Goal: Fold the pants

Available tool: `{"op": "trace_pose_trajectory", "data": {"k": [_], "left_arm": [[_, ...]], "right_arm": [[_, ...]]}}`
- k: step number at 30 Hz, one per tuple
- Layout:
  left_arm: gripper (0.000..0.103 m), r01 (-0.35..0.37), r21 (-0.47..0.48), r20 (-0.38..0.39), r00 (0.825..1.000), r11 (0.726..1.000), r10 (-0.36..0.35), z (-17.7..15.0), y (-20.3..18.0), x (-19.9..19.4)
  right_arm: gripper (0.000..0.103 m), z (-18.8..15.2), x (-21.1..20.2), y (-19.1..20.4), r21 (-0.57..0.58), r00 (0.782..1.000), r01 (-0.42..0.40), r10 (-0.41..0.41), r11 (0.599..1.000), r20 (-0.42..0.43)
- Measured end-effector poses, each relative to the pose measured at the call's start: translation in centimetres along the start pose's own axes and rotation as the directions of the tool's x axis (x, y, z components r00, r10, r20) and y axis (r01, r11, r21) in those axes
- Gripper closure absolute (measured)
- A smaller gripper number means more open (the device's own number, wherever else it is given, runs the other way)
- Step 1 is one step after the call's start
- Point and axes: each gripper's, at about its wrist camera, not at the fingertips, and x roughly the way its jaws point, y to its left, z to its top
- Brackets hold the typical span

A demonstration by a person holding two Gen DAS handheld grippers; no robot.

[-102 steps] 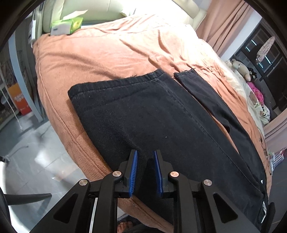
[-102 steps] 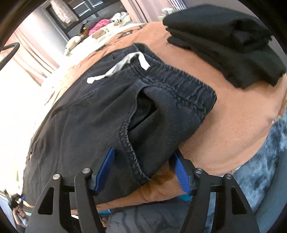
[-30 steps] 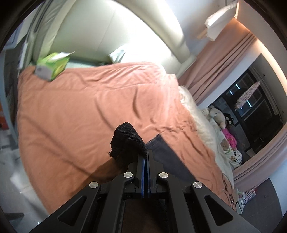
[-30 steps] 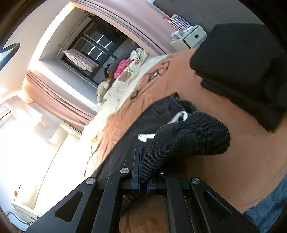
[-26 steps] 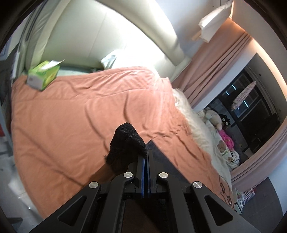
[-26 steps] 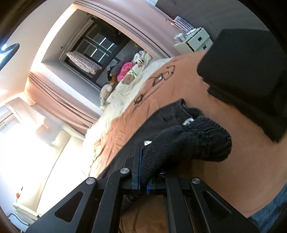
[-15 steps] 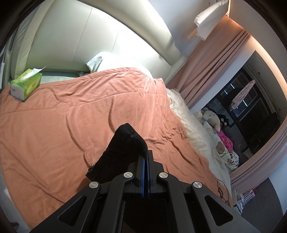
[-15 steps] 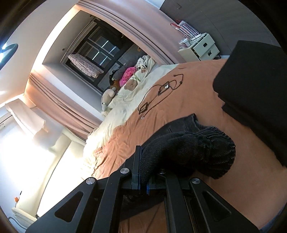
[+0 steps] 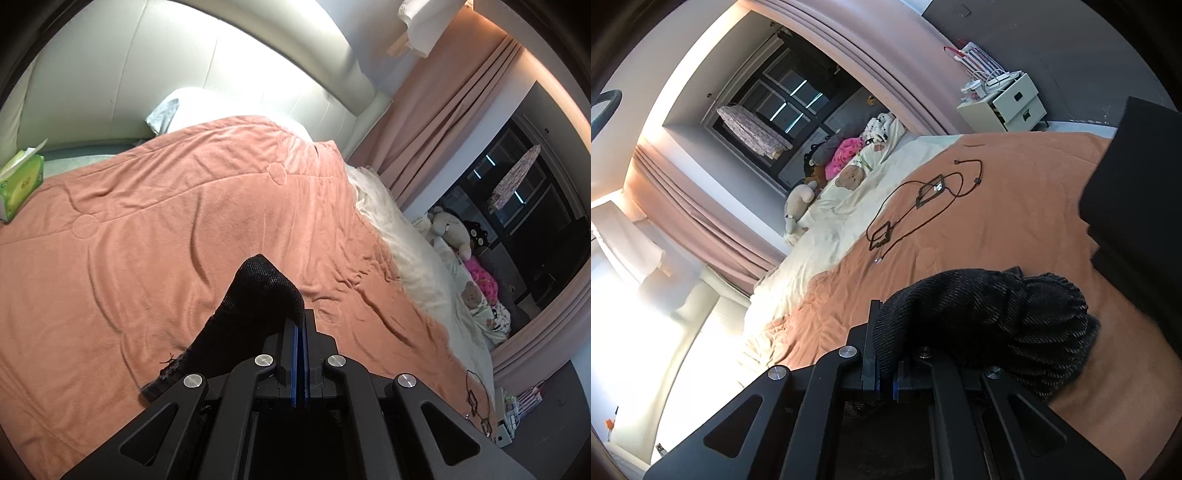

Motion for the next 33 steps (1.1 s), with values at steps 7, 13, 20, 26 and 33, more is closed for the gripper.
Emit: {"op": "trace_pose_trajectory", "data": {"k": [7, 13, 20, 26, 33], "left_arm": [[0.102, -0.057, 0.002, -0.033, 0.998, 0.998, 0.057, -0.3, -0.7, 6.0], [0.102, -0.119, 0.033, -0.059, 0.991, 0.992, 0.121, -0.9, -1.7, 10.9], [0.102, -0.189, 0.031, -0.092, 0.977, 0.981, 0.191, -1.6, -1.5, 15.9], [0.102, -0.240, 0.048, -0.112, 0.963, 0.970, 0.244, -2.7, -1.4, 19.3], [0.102, -0.320, 0.091, -0.148, 0.932, 0.943, 0.330, -4.0, -0.9, 23.0]], "right_arm": [[0.102, 1.6, 4.9, 1.3, -0.012, 0.999, 0.043, -0.044, 0.999, -0.024], [0.102, 2.8, 9.1, 1.8, -0.007, 0.995, 0.080, -0.081, 0.997, -0.060], [0.103, 3.6, 13.5, 2.4, -0.019, 0.987, 0.129, -0.130, 0.991, -0.094], [0.103, 3.7, 16.4, 2.3, -0.010, 0.981, 0.158, -0.158, 0.987, -0.111], [0.103, 3.4, 19.4, 2.1, -0.010, 0.973, 0.197, -0.196, 0.980, -0.125]]}}
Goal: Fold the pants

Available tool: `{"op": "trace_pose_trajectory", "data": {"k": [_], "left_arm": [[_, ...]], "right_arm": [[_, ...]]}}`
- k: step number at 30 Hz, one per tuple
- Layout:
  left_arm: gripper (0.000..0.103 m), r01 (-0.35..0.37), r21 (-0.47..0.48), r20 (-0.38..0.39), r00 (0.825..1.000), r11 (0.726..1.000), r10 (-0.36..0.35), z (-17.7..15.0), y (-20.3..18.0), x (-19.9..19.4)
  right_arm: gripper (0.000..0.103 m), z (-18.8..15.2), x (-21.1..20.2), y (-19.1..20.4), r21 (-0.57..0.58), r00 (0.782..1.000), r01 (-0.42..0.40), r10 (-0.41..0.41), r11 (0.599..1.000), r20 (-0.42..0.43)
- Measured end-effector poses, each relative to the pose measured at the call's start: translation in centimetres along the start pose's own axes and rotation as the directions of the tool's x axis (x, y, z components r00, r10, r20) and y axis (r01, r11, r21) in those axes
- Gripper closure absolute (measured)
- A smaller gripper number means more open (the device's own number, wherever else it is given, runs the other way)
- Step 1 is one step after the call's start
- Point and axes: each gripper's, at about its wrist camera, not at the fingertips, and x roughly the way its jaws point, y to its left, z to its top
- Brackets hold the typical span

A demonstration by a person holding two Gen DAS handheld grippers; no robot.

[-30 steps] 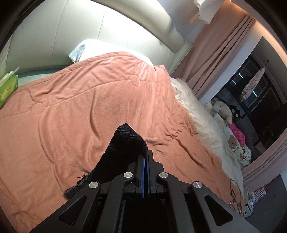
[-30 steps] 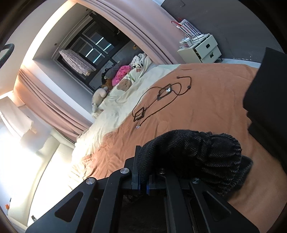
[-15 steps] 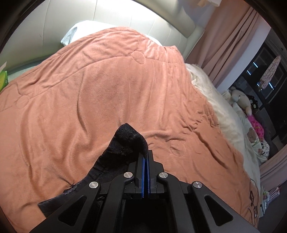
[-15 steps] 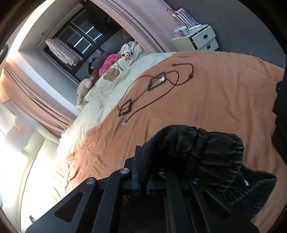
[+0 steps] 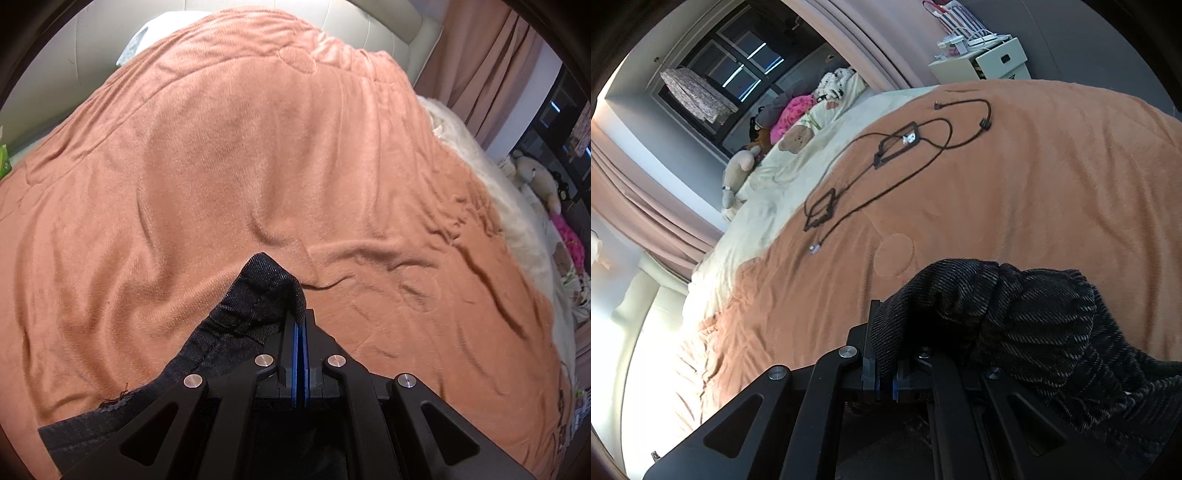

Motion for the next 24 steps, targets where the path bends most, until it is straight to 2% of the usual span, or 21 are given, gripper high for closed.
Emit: {"op": "trace_pose_trajectory", "data": {"k": [4, 6, 7, 8, 9, 10, 11, 14, 22, 24], "left_arm": [[0.101, -0.037, 0.033, -0.078, 0.996, 0.999, 0.040, -0.6, -0.4, 2.6], [0.094, -0.029, 0.044, -0.099, 0.995, 0.999, 0.033, -0.8, -0.3, 2.9], [0.085, -0.006, 0.043, -0.104, 0.994, 0.999, 0.011, -0.9, -0.1, 2.7], [0.070, 0.012, 0.042, -0.104, 0.995, 0.999, -0.008, -0.8, 0.0, 2.4], [0.062, 0.015, 0.042, -0.100, 0.995, 0.999, -0.011, -0.7, 0.1, 2.0], [0.050, 0.010, 0.042, -0.086, 0.996, 0.999, -0.006, -0.5, 0.4, 1.3], [0.048, 0.011, 0.042, -0.073, 0.997, 0.999, -0.008, -0.4, 0.6, 0.8], [0.048, 0.020, 0.049, -0.067, 0.998, 0.999, -0.016, -0.4, 1.3, -0.9], [0.048, 0.032, 0.121, -0.067, 0.997, 0.992, -0.024, -1.2, 2.8, -5.4], [0.048, 0.032, 0.143, -0.067, 0.998, 0.989, -0.022, -1.4, 3.2, -6.6]], "right_arm": [[0.102, -0.3, 1.9, -0.1, 0.014, 0.998, 0.049, -0.048, 0.999, -0.047], [0.094, -0.4, 1.8, 0.0, 0.016, 0.997, 0.044, -0.043, 0.999, -0.071], [0.090, -0.4, 1.5, 0.2, 0.013, 0.997, 0.021, -0.020, 1.000, -0.079], [0.081, -0.3, 1.1, 0.2, 0.007, 0.997, 0.006, -0.005, 1.000, -0.079], [0.077, -0.3, 0.4, 0.7, -0.013, 0.997, -0.015, 0.014, 1.000, -0.079], [0.066, -0.2, -0.2, 0.8, -0.022, 0.997, -0.029, 0.027, 0.999, -0.075], [0.054, -0.1, -0.9, 0.9, -0.026, 0.997, -0.043, 0.041, 0.999, -0.066], [0.038, -0.1, -2.8, 1.2, -0.043, 0.998, -0.058, 0.056, 0.997, -0.041], [0.034, -1.8, -8.4, 1.0, -0.115, 0.998, -0.044, 0.039, 0.992, -0.045], [0.022, -2.3, -10.1, 0.9, -0.143, 0.999, -0.020, 0.014, 0.990, -0.040]]}}
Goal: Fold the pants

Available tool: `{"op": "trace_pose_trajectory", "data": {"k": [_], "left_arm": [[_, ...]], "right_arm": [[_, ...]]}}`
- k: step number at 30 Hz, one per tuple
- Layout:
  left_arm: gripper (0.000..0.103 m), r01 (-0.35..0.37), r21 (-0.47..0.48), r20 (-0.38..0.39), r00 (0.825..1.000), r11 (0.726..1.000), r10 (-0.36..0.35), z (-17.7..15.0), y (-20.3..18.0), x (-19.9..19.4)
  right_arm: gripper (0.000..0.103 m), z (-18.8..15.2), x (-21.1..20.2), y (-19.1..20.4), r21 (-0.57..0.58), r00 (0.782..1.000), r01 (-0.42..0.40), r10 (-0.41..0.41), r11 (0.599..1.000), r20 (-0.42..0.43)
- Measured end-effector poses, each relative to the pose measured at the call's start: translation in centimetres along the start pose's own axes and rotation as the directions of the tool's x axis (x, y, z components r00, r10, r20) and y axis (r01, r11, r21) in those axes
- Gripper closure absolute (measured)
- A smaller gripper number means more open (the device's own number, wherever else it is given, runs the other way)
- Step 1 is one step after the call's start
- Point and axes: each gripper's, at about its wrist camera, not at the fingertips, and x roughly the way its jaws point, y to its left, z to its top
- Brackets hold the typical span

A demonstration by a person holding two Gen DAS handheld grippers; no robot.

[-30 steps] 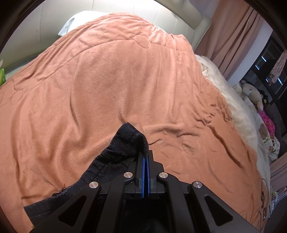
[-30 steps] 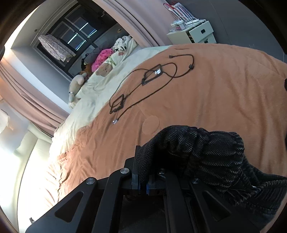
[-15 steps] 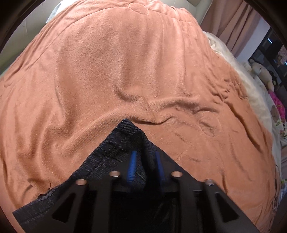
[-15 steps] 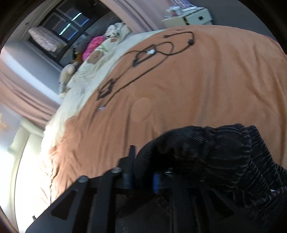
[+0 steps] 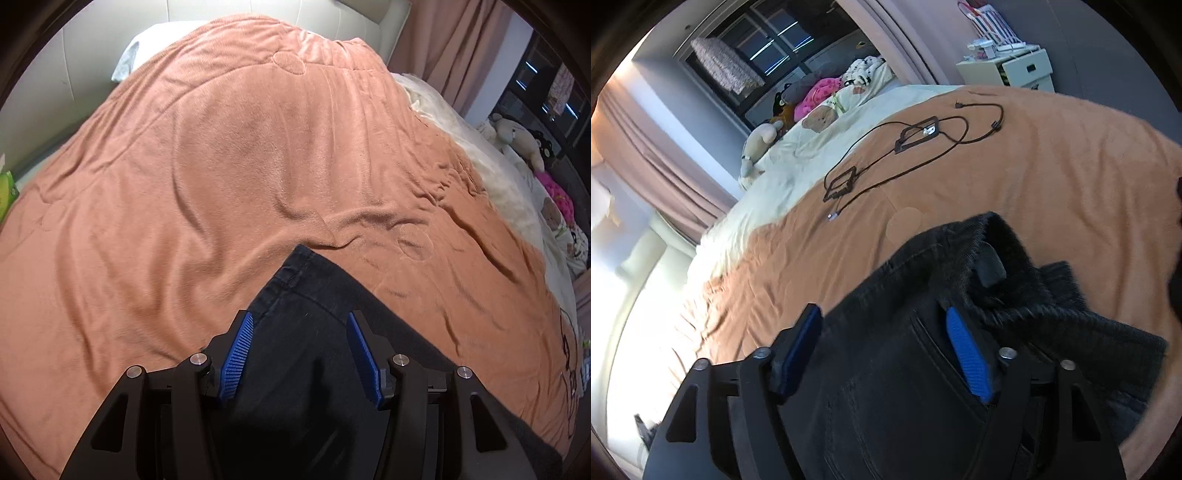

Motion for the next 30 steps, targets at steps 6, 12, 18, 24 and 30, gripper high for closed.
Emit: {"op": "trace_pose_trajectory", "data": {"k": [6, 12, 18, 24, 30], "left_arm": [[0.047, 0.016, 0.043, -0.003, 1.000, 0.999, -0.015, -1.5, 1.2, -4.1], [0.040, 0.024, 0.080, -0.001, 1.000, 0.997, -0.024, -3.5, 2.6, -7.2], [0.039, 0.031, 0.082, -0.021, 0.999, 0.996, -0.029, -6.0, 4.5, -8.5], [0.039, 0.019, 0.070, -0.049, 0.999, 0.997, -0.015, -8.4, 6.8, -8.8], [0.039, 0.011, 0.072, -0.093, 0.996, 0.997, -0.005, -11.1, 8.4, -7.9]], "right_arm": [[0.018, -1.1, -3.7, 0.9, -0.062, 0.999, 0.031, -0.030, 0.998, 0.014], [0.018, -2.5, -7.8, -1.0, -0.086, 0.997, 0.074, -0.074, 0.994, 0.000], [0.018, -3.6, -10.7, -3.3, -0.079, 0.994, 0.109, -0.111, 0.991, -0.014], [0.018, -3.7, -11.0, -4.2, -0.184, 0.987, 0.140, -0.152, 0.973, -0.052], [0.018, -3.2, -9.8, -3.6, -0.364, 0.976, 0.143, -0.193, 0.920, -0.104]]}}
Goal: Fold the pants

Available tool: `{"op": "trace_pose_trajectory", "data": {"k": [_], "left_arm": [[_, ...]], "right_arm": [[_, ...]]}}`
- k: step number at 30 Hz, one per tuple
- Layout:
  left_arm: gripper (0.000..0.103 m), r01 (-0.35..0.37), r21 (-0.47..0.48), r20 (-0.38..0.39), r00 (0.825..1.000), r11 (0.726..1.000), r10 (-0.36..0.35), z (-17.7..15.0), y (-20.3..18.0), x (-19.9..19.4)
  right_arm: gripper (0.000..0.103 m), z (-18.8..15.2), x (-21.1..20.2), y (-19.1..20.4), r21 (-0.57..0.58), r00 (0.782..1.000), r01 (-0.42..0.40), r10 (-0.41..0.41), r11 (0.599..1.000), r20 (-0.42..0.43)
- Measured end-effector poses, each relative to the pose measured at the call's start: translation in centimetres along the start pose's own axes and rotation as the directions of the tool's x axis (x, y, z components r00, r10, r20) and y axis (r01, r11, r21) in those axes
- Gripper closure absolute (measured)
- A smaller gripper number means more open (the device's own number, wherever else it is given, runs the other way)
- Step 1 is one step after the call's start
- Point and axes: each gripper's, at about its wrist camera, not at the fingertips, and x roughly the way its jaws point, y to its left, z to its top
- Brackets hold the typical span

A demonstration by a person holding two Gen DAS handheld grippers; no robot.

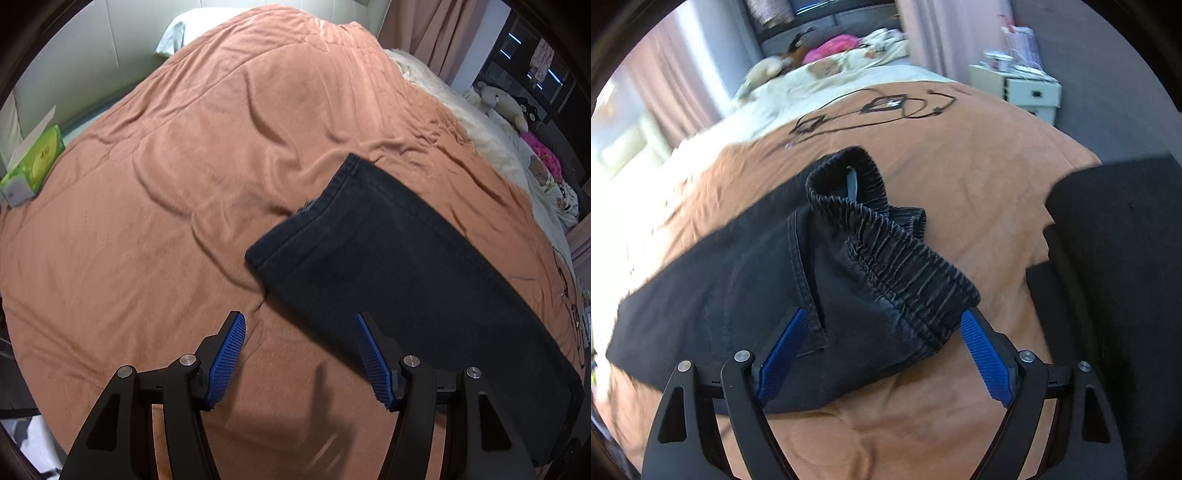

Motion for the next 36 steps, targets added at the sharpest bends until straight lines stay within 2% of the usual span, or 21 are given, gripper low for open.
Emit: {"op": "trace_pose_trajectory", "data": {"k": [2, 7, 11, 14, 16, 17, 18, 20, 22, 23, 24, 27, 30, 34, 36], "left_arm": [[0.039, 0.004, -0.004, -0.017, 1.000, 1.000, -0.004, -0.7, 0.3, 0.5], [0.039, 0.002, -0.003, -0.037, 0.999, 1.000, -0.002, -2.0, 0.5, 1.3], [0.039, 0.002, 0.007, -0.050, 0.999, 1.000, -0.002, -2.7, 0.3, 1.9], [0.039, 0.002, 0.005, -0.056, 0.998, 1.000, -0.002, -3.0, 0.2, 2.3], [0.039, 0.009, 0.000, -0.062, 0.998, 1.000, -0.009, -3.2, 0.1, 2.5], [0.039, 0.012, -0.001, -0.065, 0.998, 1.000, -0.012, -3.3, 0.1, 2.6], [0.039, 0.014, -0.003, -0.067, 0.998, 1.000, -0.014, -3.3, 0.0, 2.7], [0.039, 0.013, -0.001, -0.068, 0.998, 1.000, -0.013, -3.4, -0.1, 2.9], [0.039, 0.010, 0.003, -0.066, 0.998, 1.000, -0.010, -3.4, -0.3, 2.9], [0.039, 0.009, 0.004, -0.065, 0.998, 1.000, -0.009, -3.4, -0.3, 2.9], [0.039, 0.010, 0.004, -0.065, 0.998, 1.000, -0.010, -3.4, -0.4, 2.9], [0.039, 0.017, 0.000, -0.063, 0.998, 1.000, -0.017, -3.2, -0.4, 2.7], [0.039, 0.020, -0.001, -0.054, 0.998, 1.000, -0.020, -3.0, -0.4, 2.3], [0.040, 0.040, -0.031, -0.044, 0.998, 0.999, -0.042, -2.7, 0.2, 1.8], [0.039, 0.053, -0.059, -0.037, 0.998, 0.997, -0.055, -2.4, 0.8, 1.5]], "right_arm": [[0.018, 1.0, 0.4, 0.3, -0.050, 1.000, 0.024, -0.024, 0.998, -0.006], [0.018, 3.0, 1.9, 1.2, -0.141, 0.999, -0.017, 0.011, 0.990, -0.043], [0.018, 4.4, 4.4, 2.5, -0.253, 0.990, -0.034, -0.003, 0.967, -0.143], [0.019, 4.8, 6.4, 2.8, -0.303, 0.977, -0.006, -0.059, 0.953, -0.205], [0.034, 5.2, 7.0, 2.8, -0.302, 0.970, -0.030, -0.046, 0.953, -0.239], [0.042, 5.3, 7.1, 2.8, -0.304, 0.969, -0.022, -0.055, 0.952, -0.242], [0.045, 5.2, 7.1, 2.8, -0.305, 0.968, -0.011, -0.066, 0.952, -0.241], [0.062, 4.9, 6.3, 3.0, -0.311, 0.973, -0.010, -0.063, 0.950, -0.223], [0.070, 4.9, 5.6, 3.1, -0.320, 0.977, -0.003, -0.066, 0.948, -0.204], [0.078, 4.7, 5.1, 3.3, -0.323, 0.978, -0.001, -0.066, 0.946, -0.199], [0.082, 4.6, 4.9, 3.3, -0.319, 0.977, -0.015, -0.054, 0.948, -0.207], [0.085, 4.1, 3.8, 3.7, -0.320, 0.977, 0.003, -0.071, 0.947, -0.200], [0.086, 4.3, 2.6, 3.6, -0.267, 0.978, -0.004, -0.052, 0.964, -0.203], [0.086, 4.1, 1.1, 2.3, -0.243, 0.976, -0.001, -0.052, 0.970, -0.212], [0.086, 3.9, 1.3, 1.1, -0.231, 0.971, 0.031, -0.085, 0.972, -0.224]]}}
